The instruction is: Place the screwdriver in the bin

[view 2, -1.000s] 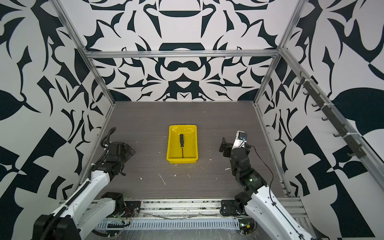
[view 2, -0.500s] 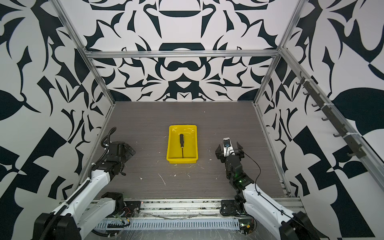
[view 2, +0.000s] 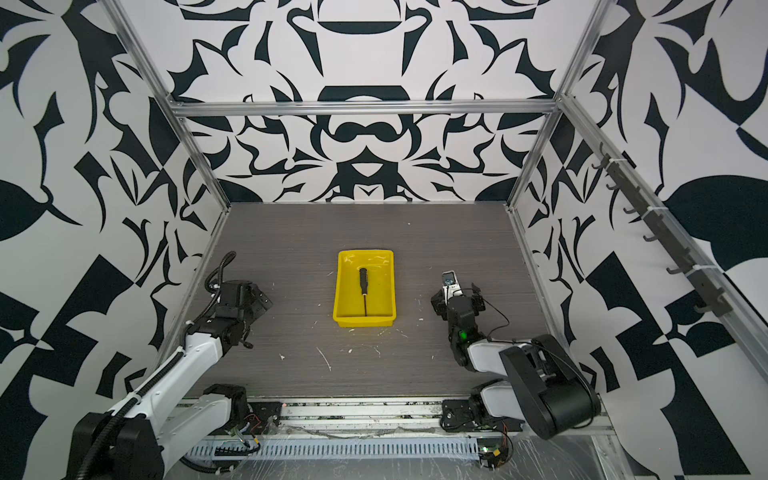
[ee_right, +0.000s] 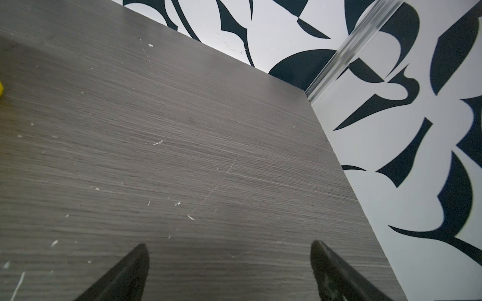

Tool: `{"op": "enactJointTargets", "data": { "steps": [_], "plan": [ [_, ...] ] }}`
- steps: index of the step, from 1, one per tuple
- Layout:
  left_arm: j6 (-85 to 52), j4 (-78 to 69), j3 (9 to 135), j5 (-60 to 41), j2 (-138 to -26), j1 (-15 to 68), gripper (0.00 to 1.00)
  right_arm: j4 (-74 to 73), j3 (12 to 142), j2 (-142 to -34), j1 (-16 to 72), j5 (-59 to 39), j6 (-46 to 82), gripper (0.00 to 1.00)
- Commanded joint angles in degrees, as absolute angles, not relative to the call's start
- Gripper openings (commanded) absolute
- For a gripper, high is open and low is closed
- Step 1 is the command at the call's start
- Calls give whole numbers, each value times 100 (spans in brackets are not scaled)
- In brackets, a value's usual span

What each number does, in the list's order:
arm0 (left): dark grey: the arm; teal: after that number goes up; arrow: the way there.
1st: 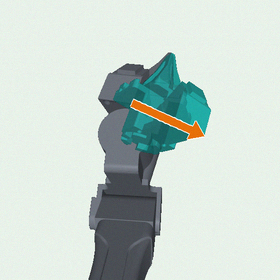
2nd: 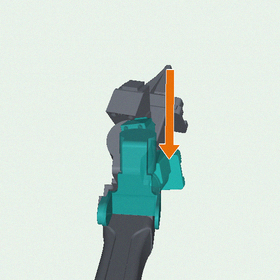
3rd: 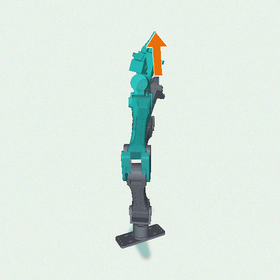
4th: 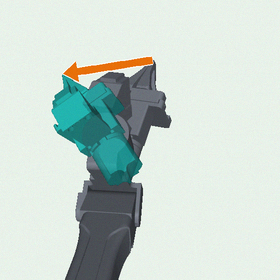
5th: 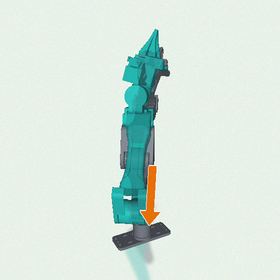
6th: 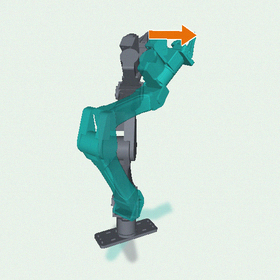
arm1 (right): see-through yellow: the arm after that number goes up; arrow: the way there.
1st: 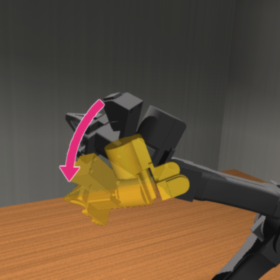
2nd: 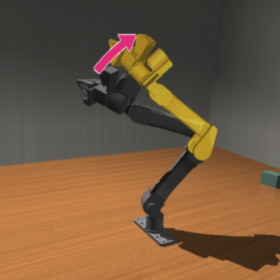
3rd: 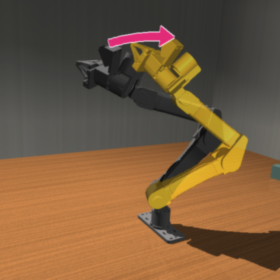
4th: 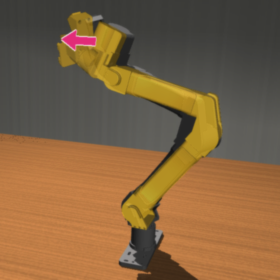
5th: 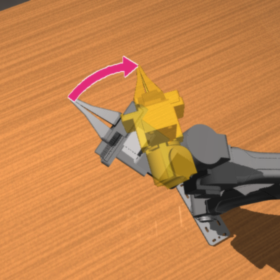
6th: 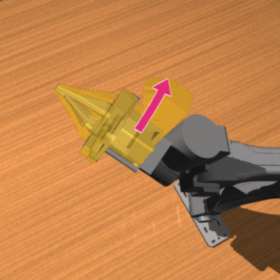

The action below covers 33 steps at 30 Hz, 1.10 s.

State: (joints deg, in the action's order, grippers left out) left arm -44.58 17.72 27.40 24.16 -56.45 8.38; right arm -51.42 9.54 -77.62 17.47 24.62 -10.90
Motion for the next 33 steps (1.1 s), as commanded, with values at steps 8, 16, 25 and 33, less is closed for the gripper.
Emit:
{"op": "enactJointTargets", "data": {
  "steps": [8,16,25,33],
  "plan": [
    [-4570,1871,2877,2568,-5599,826,99,-6962,1301,-9090,1266,2405,-422,100],
    [-4544,1731,2938,2602,-5886,826,99,-5985,1811,-9063,1084,2496,-170,100],
    [-3523,1440,3446,2275,-6508,826,99,-5573,1941,-8991,844,2013,-46,100],
    [-2197,-124,3763,3998,-7022,826,99,-5563,1951,-8990,846,2001,-46,99]
  ]
}}
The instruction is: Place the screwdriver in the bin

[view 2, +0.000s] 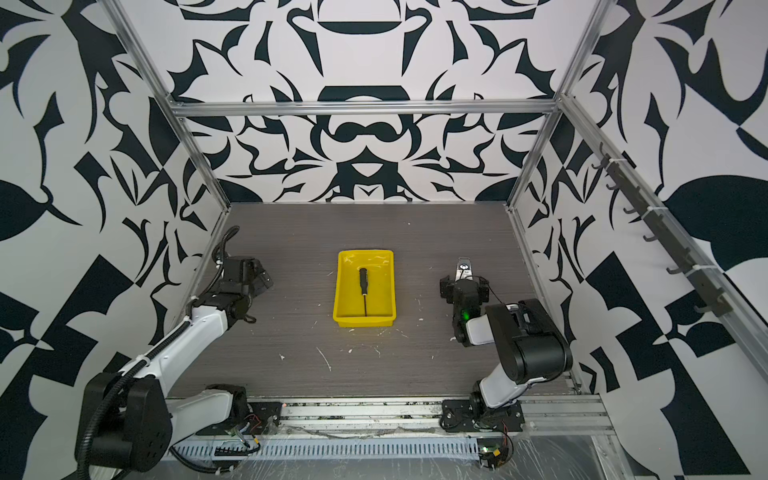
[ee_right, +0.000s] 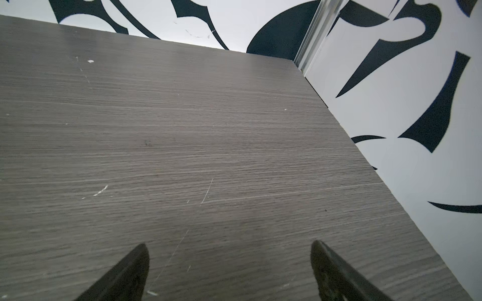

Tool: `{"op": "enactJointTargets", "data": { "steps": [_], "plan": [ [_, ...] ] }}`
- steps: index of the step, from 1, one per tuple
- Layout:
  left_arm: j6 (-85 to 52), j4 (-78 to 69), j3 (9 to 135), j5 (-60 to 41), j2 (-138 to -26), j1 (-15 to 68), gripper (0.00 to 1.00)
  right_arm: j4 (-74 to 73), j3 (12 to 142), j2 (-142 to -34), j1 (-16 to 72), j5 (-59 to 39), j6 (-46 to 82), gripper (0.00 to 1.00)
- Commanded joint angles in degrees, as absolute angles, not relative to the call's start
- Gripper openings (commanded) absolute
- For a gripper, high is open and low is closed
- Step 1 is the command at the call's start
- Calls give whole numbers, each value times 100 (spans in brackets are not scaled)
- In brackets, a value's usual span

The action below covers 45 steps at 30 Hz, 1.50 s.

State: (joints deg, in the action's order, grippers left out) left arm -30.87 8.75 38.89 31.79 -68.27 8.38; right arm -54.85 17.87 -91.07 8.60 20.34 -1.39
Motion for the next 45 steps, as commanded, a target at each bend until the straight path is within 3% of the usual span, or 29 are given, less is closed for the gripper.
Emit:
{"op": "enactJointTargets", "data": {
  "steps": [1,5,7,11,30,38,40,42,45],
  "plan": [
    [-1821,-788,3529,4195,-7162,826,100,-5551,1951,-8983,844,1980,-43,100],
    [-1018,-3012,2680,4841,-8025,813,100,-5536,1958,-8979,825,1957,-35,100],
    [-1242,-2307,2982,4969,-8136,876,99,-5531,1958,-8982,822,1951,-36,100],
    [-799,-2833,2697,4018,-7940,888,99,-5511,1967,-8974,813,1910,-26,99],
    [-873,-4037,1997,3099,-7592,694,99,-5494,1961,-8976,799,1891,-25,99],
    [-442,-4045,2605,3340,-8447,648,99,-5511,1958,-8974,800,1898,-23,100],
    [-129,-5529,2202,2693,-8890,383,99,-5511,1959,-8971,799,1899,-24,99],
    [-521,-4768,2188,2402,-8489,228,99,-5517,1960,-8974,793,1895,-22,100],
    [-672,-5916,1815,1789,-8906,-132,99,-5512,1960,-8967,799,1898,-26,100]
  ]
}}
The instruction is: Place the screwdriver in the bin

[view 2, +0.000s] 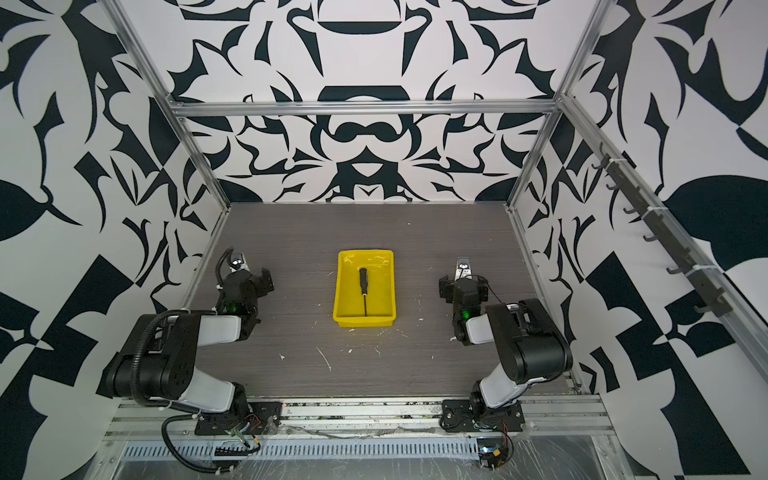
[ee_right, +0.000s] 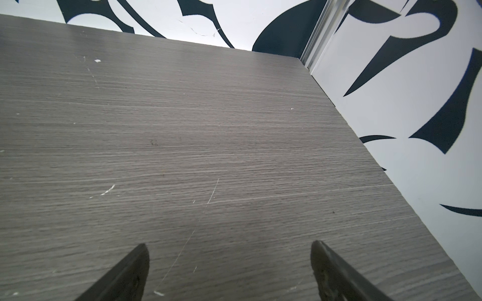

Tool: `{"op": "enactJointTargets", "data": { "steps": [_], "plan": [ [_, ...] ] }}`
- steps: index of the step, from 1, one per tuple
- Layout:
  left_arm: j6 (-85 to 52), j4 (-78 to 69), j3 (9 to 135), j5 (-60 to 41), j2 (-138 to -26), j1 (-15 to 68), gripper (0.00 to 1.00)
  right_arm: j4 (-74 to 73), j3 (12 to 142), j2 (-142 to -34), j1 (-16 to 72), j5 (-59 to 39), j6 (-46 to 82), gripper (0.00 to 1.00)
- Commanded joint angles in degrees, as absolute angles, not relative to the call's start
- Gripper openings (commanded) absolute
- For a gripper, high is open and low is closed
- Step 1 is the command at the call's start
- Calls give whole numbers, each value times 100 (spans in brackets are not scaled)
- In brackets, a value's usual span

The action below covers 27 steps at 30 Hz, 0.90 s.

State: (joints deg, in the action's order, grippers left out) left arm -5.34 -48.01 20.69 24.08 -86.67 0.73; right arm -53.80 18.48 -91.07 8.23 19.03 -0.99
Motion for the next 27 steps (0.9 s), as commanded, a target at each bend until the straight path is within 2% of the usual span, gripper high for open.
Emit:
{"op": "enactJointTargets", "data": {
  "steps": [1,4,7,10,27],
  "plan": [
    [-606,-6464,1734,1881,-9146,-151,99,-5510,1959,-8973,792,1905,-22,99],
    [-904,-5082,2060,1899,-8743,-186,99,-5518,1951,-8965,800,1907,-24,100],
    [-805,-5820,1930,2003,-8990,-146,99,-5511,1959,-8971,800,1898,-18,99],
    [-796,-5186,2095,1866,-8824,-147,99,-5511,1958,-8975,799,1897,-21,99],
    [-739,-5361,2080,1883,-8899,-149,99,-5534,1948,-8974,795,1925,-33,99]
  ]
}}
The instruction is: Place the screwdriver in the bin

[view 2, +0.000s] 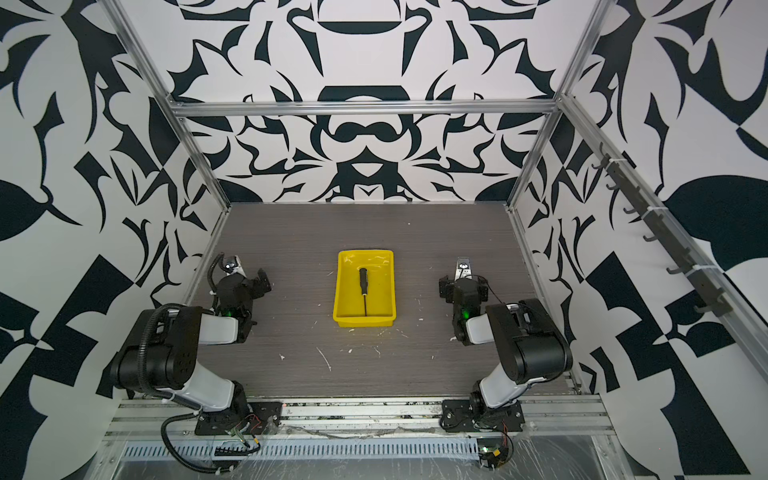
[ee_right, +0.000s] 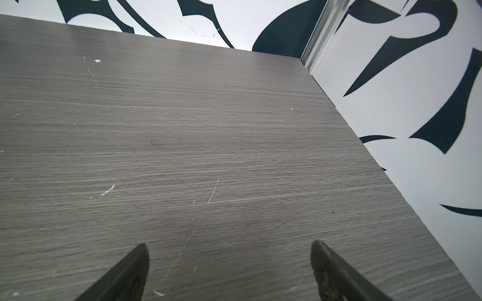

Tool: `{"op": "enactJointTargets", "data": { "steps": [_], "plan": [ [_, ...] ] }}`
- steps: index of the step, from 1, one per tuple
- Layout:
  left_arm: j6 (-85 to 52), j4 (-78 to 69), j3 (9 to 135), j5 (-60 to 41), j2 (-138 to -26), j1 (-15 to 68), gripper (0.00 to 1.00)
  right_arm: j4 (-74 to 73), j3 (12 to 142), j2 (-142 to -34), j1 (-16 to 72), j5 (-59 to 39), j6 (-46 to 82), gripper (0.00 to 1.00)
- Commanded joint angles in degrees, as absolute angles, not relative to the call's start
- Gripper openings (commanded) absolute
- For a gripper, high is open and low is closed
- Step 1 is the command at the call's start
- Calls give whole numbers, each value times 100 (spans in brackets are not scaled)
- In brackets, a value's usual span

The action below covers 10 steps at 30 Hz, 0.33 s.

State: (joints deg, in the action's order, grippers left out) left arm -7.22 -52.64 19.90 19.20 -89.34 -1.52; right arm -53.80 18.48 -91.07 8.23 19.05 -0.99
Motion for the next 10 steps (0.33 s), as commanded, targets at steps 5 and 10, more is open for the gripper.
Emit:
{"op": "enactJointTargets", "data": {
  "steps": [5,10],
  "plan": [
    [-743,-5361,2076,1886,-8896,-149,99,-5539,1970,-9008,793,1863,16,99],
    [-741,-5361,2074,1882,-8896,-149,99,-5544,1956,-9002,774,1861,1,99]
  ]
}}
